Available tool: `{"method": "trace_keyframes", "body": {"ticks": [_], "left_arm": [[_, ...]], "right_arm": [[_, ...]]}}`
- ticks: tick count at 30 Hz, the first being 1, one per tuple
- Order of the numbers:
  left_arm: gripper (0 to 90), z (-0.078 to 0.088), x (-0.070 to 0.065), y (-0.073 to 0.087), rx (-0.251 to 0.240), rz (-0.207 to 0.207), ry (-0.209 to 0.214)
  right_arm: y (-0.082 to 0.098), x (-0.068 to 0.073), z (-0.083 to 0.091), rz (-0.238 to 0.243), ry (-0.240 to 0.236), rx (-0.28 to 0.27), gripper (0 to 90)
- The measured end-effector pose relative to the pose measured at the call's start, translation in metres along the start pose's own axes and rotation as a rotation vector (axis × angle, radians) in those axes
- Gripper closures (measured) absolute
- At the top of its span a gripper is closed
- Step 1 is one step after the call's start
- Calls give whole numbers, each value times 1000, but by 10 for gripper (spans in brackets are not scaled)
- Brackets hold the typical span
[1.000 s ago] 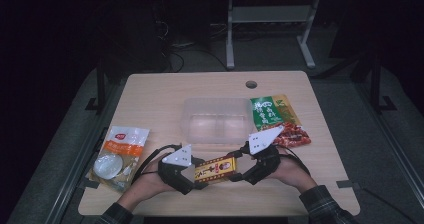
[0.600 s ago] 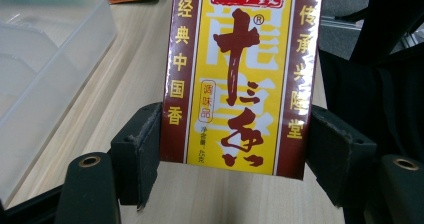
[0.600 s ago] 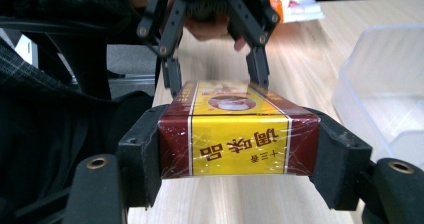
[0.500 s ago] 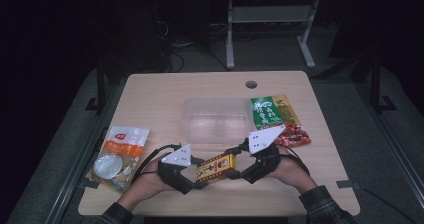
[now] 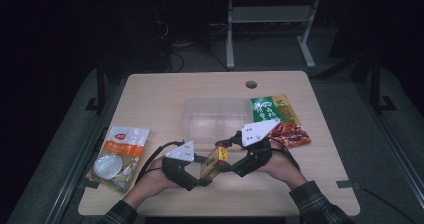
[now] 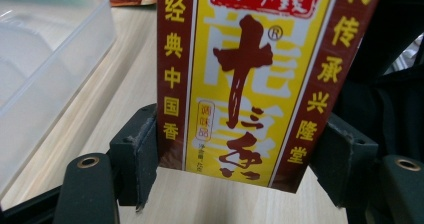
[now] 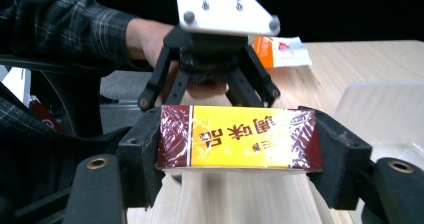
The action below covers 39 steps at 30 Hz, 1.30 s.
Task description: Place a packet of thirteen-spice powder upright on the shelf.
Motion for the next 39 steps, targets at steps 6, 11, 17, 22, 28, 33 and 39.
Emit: {"method": "trace_keyframes", "body": {"ticks": [6,11,17,22,28,33,39], "left_arm": [[295,-12,-4,-3,1,11,17],[293,-15,-4,-2,11,-9,17],[276,-13,-2,2,2,3,4],[224,-7,0,10,26,9,-44],[214,3,-2,29,40,33,-92],[197,14,-3,40,58,60,-123],[194,22,-5,51,66,70,-178]], "right_arm": [[-5,2,-9,14,-4,-18,310],[-3,4,-12,14,-3,-19,314],[-3,3,-13,6,-5,-10,317],[0,1,-13,21,5,24,318],[2,-6,-9,16,15,47,318],[-6,-16,-1,20,23,57,318],[-17,-26,2,33,34,65,318]]}}
Point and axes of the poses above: each handheld gripper's, and its own axes: z roughly backward along the jaws, y roughly out of its underside, x roughly to its left, the point moved 7 cm from there along -z, roughly forward along the jaws, and after that the axes turned 7 degrees about -x, right-handed, at the moved point
